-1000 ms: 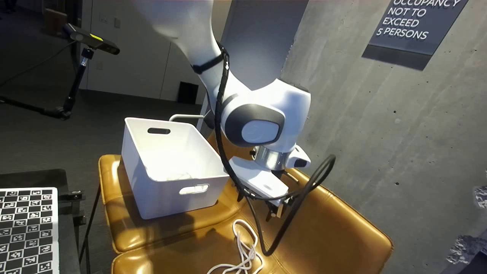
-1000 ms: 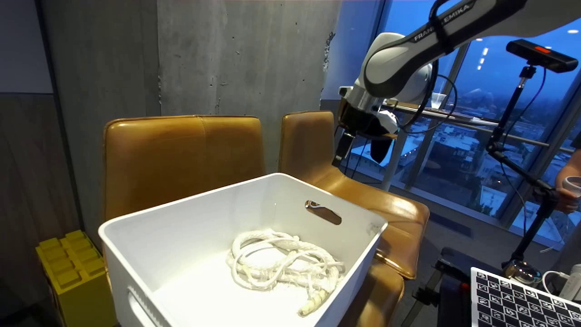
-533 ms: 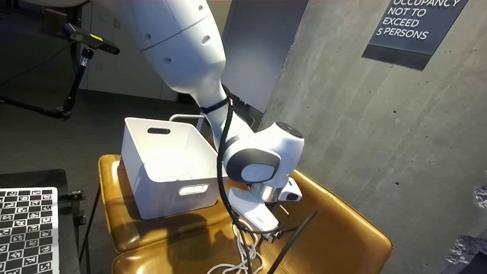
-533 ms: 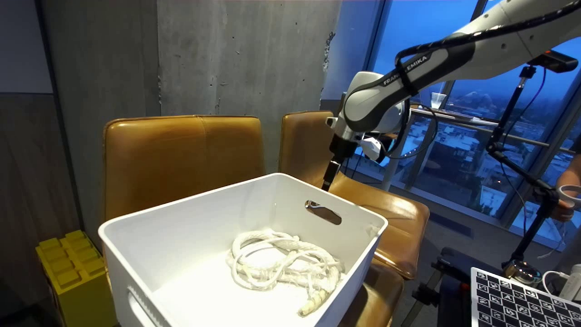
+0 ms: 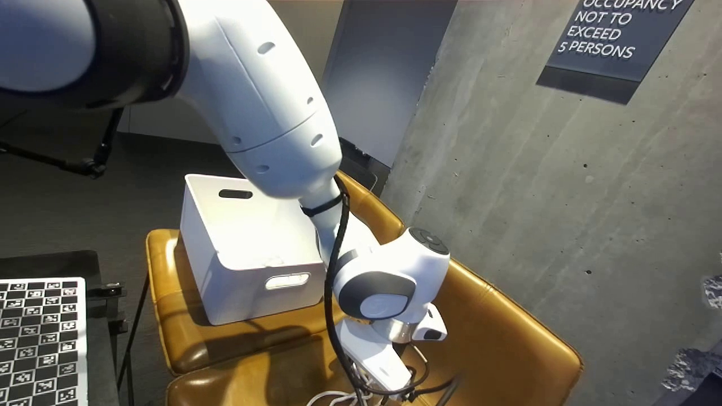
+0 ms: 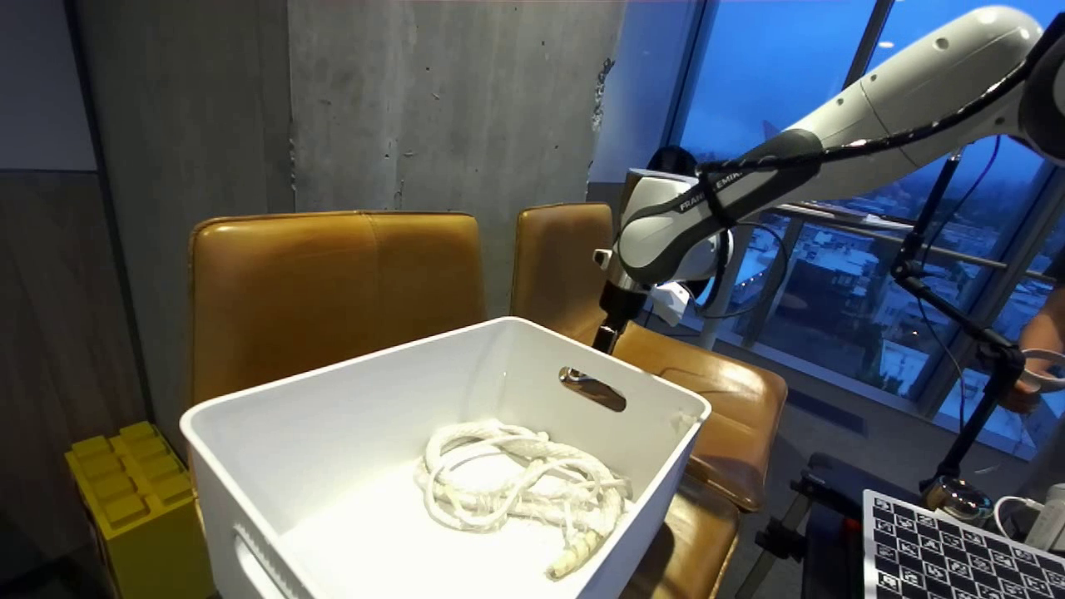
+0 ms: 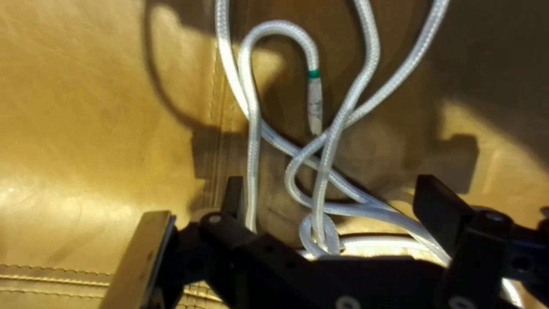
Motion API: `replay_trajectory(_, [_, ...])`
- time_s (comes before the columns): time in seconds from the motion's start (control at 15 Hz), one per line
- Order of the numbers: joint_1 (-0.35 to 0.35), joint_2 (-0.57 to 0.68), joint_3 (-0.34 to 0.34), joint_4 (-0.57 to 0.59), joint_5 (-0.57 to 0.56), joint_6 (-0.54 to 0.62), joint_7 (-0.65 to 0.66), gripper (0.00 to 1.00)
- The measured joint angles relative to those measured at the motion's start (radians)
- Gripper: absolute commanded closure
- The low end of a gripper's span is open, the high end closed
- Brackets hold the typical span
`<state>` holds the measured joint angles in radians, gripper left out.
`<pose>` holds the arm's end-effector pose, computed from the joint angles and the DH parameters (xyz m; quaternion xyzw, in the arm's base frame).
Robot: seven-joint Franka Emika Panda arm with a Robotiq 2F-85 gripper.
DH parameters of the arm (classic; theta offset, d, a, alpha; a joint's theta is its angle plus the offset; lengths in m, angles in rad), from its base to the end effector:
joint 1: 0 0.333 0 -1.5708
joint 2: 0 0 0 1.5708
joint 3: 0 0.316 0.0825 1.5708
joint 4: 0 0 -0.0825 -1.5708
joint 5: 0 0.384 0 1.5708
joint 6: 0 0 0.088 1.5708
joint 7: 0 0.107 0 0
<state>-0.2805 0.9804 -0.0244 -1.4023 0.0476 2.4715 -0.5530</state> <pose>0.6971 -0.2158 0.1199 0.9927 0.1116 0.0429 0.0133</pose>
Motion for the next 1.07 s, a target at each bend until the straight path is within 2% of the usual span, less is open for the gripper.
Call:
replay_trajectory(0.4, [-0.032,0.108,-0.011,0.109,-0.045,0.000,0.025,0.00])
replay_trajectory(0.47, [-0.033,0.118,-0.011,0.122,-0.049,-0.002,0.031,0.25])
replay_trajectory(0.53, [-0.033,0.125,-0.011,0.130,-0.054,-0.003,0.037,0.26])
replay_trajectory(1.07, [-0.033,0.140,-0.031,0.164,-0.111,-0.002,0.069,0.85])
